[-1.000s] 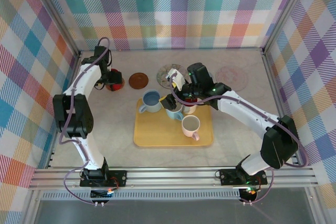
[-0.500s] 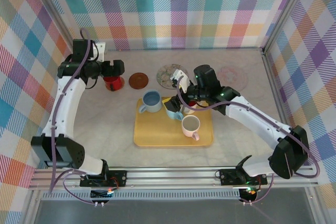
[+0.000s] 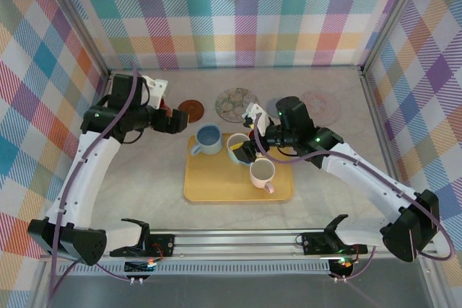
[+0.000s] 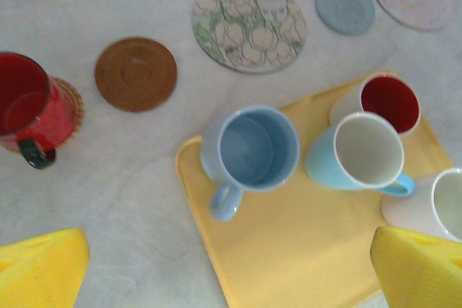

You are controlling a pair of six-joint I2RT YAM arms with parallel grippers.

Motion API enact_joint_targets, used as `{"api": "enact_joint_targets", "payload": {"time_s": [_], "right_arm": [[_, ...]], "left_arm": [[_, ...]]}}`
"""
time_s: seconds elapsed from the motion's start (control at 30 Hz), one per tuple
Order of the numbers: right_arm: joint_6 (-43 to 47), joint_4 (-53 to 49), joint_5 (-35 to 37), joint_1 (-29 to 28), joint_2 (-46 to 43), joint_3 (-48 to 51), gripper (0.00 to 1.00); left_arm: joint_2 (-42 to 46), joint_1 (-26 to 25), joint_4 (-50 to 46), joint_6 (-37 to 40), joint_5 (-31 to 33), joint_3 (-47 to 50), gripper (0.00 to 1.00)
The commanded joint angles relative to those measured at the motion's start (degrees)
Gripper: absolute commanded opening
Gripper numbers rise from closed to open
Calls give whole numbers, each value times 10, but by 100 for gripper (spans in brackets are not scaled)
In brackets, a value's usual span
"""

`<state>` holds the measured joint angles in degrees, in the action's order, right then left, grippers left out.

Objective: Place the cup by the coaster

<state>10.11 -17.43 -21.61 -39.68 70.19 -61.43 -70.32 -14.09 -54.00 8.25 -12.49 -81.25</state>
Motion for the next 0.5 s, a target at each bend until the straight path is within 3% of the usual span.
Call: {"api": "enact_joint_targets", "payload": {"time_s": [0.0,0.23,0.47], "right_arm": [[0,-14,5,-5,-22,17,99],[-3,-26,19,-7,-47,39,99],[-7,-22,29,-7,-54,58,99]], "left_arm": [[18,-29,-19,1,9,33,100],[33,-81,-2,-16,46,96,100],[34,-101,19,-23,58,150,99]]}}
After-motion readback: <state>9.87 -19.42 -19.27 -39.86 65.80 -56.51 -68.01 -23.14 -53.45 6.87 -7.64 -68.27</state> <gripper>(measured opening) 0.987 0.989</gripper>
